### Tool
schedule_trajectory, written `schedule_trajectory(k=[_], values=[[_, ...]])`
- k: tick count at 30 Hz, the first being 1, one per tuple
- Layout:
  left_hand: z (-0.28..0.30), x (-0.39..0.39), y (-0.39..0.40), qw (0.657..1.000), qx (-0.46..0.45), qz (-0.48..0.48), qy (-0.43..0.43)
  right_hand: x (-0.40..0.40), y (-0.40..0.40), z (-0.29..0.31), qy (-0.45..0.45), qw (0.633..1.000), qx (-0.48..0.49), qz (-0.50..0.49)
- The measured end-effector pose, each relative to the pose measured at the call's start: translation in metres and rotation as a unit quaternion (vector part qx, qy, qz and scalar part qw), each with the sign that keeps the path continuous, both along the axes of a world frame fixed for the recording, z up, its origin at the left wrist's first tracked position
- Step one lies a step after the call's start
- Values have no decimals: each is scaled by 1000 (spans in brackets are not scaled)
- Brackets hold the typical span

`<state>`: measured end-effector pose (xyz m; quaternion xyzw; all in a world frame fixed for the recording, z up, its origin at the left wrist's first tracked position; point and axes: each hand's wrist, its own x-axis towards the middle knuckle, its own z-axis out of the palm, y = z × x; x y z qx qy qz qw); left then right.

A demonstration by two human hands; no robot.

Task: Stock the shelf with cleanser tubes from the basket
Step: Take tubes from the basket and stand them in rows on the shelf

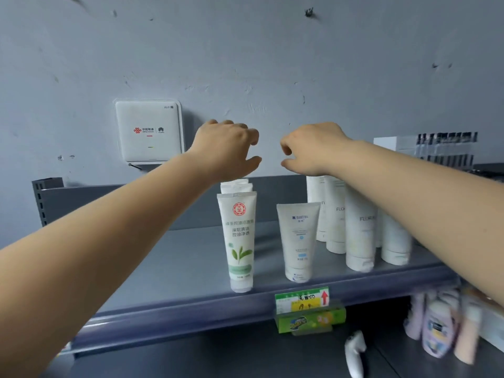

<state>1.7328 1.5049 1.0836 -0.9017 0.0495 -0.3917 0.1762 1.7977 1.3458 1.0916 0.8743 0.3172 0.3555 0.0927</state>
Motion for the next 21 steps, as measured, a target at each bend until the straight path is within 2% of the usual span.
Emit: schedule_trajectory(k=[7,12,15,21], values=[[-27,10,-87,999,-27,30,2,-6,-86,-22,7,1000,15,-17],[-53,14,-158,998,-57,-12,9,-16,-156,-45,9,999,42,-32],[-68,17,-199,998,-38,-42,17,-23,-196,-61,9,997,52,-47],[-98,27,-272,992,-6,-89,88,-27,-270,-91,45,991,49,-112]])
